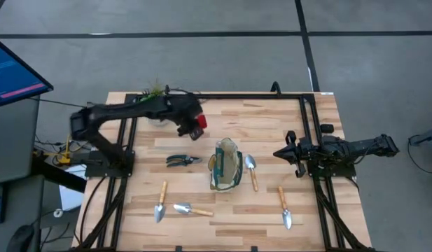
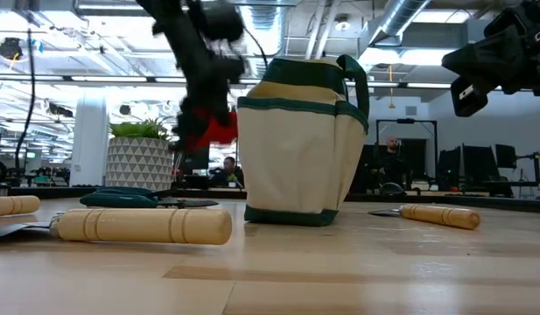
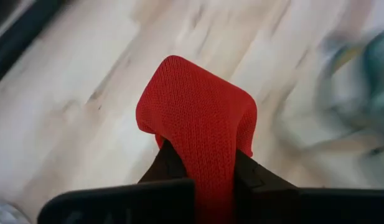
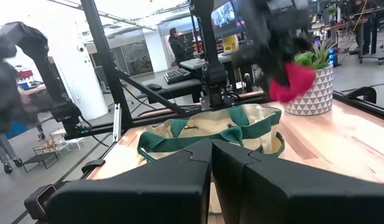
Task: Pick & Place Garden tools in Gardening bag
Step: Put the gardening glove into the gardening bag
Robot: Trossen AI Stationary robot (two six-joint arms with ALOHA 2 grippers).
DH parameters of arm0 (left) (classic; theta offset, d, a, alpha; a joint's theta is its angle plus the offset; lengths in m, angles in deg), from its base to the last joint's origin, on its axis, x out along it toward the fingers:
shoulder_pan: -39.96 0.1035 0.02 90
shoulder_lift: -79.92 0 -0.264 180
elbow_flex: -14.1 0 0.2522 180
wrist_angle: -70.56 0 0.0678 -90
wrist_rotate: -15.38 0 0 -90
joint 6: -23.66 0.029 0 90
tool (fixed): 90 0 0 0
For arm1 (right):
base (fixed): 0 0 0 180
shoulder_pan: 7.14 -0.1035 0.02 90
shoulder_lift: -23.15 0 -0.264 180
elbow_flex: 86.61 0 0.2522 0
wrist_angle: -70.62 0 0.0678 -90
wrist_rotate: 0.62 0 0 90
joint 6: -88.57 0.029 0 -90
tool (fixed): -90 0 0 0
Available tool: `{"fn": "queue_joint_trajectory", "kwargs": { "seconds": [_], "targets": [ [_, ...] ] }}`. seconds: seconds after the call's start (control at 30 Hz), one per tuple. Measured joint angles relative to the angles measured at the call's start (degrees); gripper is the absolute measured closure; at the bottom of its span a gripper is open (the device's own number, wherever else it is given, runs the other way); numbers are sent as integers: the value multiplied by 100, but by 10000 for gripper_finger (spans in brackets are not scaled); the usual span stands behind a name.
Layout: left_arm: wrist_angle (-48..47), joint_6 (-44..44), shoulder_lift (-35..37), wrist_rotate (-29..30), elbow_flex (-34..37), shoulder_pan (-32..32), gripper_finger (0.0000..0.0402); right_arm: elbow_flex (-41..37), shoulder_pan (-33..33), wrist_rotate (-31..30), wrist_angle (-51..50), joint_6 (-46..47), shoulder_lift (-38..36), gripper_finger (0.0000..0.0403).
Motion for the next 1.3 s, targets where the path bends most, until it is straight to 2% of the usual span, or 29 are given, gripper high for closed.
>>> {"fn": "queue_joint_trajectory", "kwargs": {
  "seconds": [0.2, 0.33, 0.47, 0.6, 0.7, 1.0, 1.3],
  "targets": [
    [631, -1961, 1371, 797, -7, -564, 392, 0, 0, 0, 0, 0, 0, 397],
    [1176, -2771, 1954, 1817, -13, -1205, 392, 0, 0, 0, 0, 0, 2, 397],
    [1750, -3419, 2079, 2923, -13, -1957, 392, 0, 0, 0, 0, 0, 0, 397],
    [2518, -3677, 1801, 3710, -13, -2602, 392, 0, 0, 0, 0, 0, 1, 397],
    [2939, -3803, 1454, 4032, -13, -2893, 392, 0, 0, 1, 0, 0, 0, 397],
    [3672, -4555, 363, 4195, -13, -3219, 395, 0, 0, 2, 0, 0, 2, 397],
    [4826, -4713, -377, 4177, -13, -3385, 395, 0, 0, 2, -4, 0, 2, 397]
  ]
}}
